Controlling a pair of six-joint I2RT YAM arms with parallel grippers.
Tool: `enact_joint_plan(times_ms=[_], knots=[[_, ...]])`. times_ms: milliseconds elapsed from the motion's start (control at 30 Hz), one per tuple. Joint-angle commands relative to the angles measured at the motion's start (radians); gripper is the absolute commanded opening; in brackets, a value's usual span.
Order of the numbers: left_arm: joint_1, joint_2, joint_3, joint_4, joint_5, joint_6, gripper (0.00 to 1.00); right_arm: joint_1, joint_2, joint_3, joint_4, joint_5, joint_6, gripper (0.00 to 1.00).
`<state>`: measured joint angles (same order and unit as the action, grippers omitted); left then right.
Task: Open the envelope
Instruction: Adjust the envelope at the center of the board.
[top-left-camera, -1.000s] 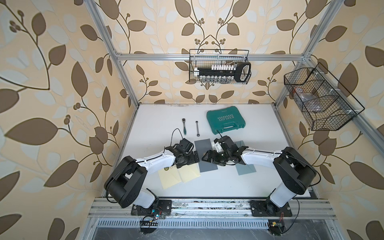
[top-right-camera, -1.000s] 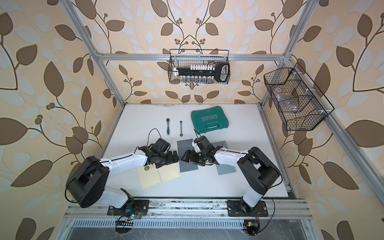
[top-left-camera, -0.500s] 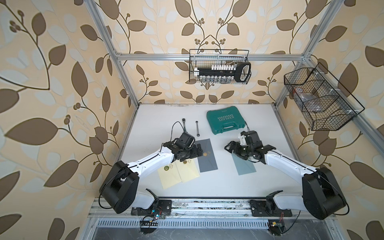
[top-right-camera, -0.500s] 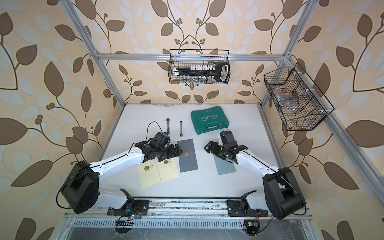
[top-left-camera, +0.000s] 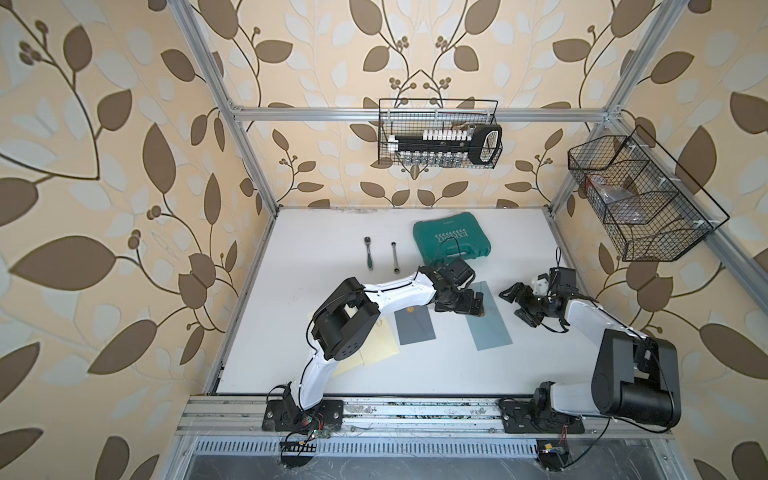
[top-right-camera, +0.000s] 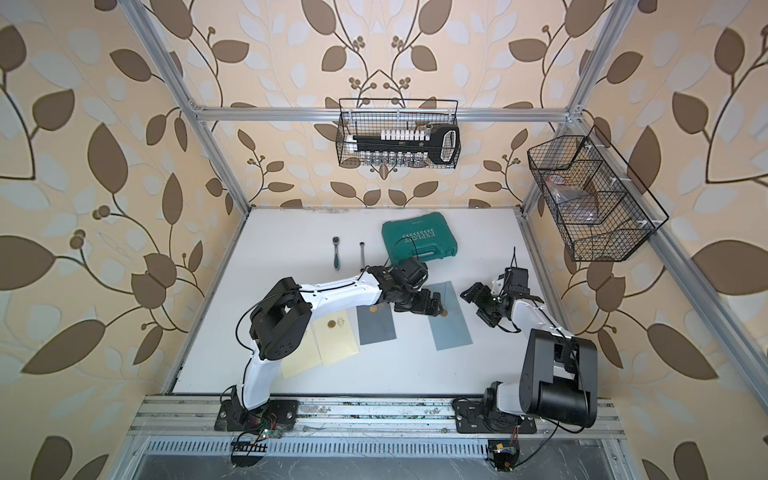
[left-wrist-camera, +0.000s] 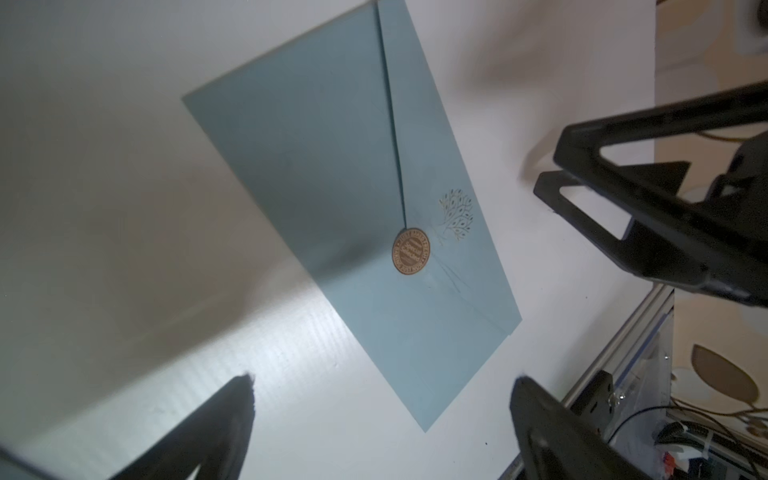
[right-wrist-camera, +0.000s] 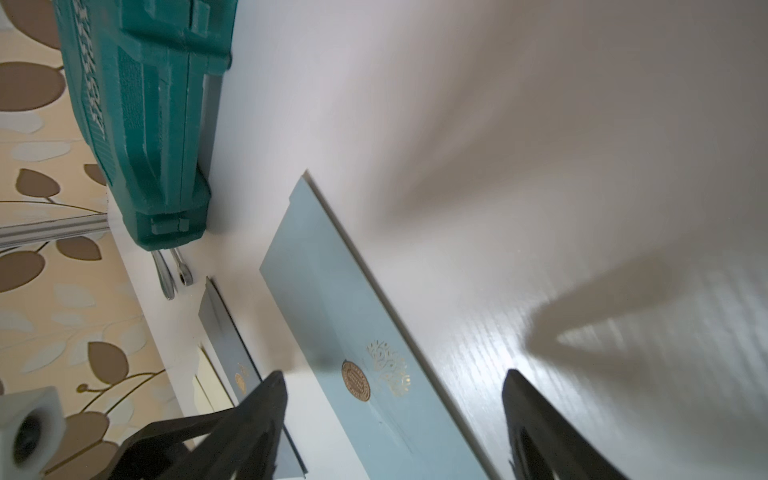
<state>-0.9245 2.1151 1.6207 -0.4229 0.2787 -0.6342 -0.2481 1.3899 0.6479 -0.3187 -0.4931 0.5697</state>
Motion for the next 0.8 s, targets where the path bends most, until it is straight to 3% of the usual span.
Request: enact_joint_plan(times_ms=[0,767], knots=[[0.003,0.004,0.042,-0.028,0.052,0.003,0.99,0.0,0.005,-0.035,-0.001,-0.062,-0.014,0.81],[0.003,0.036,0.036,-0.011,0.086,-0.03,0.99,0.09,-0.109,-0.207,0.085,-0.144,0.102,0.81]])
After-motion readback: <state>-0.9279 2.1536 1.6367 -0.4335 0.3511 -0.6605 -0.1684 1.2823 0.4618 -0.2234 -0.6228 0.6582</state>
